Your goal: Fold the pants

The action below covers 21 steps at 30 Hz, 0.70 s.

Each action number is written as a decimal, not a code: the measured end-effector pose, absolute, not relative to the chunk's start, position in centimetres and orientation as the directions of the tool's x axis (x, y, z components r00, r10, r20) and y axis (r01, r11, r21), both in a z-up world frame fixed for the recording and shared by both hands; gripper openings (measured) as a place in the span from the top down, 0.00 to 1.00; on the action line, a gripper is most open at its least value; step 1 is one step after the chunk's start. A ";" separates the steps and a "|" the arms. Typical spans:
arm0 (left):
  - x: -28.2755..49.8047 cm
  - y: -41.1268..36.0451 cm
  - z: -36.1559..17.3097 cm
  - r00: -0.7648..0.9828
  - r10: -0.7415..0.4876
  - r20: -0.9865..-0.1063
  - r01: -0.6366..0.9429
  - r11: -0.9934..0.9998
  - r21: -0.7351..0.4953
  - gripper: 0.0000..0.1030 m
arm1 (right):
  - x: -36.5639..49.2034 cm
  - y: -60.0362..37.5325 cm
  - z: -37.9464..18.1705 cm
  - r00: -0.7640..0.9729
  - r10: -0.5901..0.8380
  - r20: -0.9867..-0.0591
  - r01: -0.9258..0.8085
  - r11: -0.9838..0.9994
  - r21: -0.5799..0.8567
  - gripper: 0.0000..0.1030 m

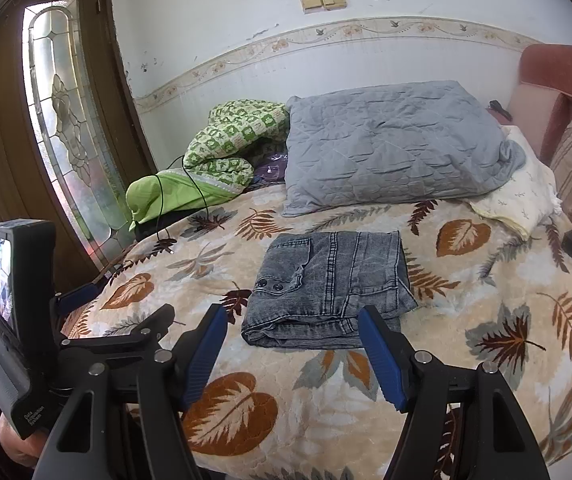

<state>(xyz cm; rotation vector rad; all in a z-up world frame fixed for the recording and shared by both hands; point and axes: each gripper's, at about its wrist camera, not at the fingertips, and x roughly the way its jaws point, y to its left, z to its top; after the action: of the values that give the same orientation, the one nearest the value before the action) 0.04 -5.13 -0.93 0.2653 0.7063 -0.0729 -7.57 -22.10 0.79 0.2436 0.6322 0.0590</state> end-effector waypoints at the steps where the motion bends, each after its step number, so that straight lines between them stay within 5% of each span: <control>1: 0.1 -5.1 -0.9 0.760 0.024 -0.650 0.156 0.964 0.217 0.00 | -7.6 -22.1 0.8 0.805 0.129 -0.579 0.019 0.970 0.243 0.31; 21: 0.1 -5.1 -1.4 0.756 0.018 -0.655 0.164 0.963 0.215 0.00 | -7.1 -22.6 0.2 0.792 0.139 -0.594 0.009 0.971 0.239 0.31</control>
<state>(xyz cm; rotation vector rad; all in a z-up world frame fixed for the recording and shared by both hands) 0.06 -5.11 -1.42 0.2679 0.7118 -0.0808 -7.07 -22.62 0.19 0.2358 0.6541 0.0711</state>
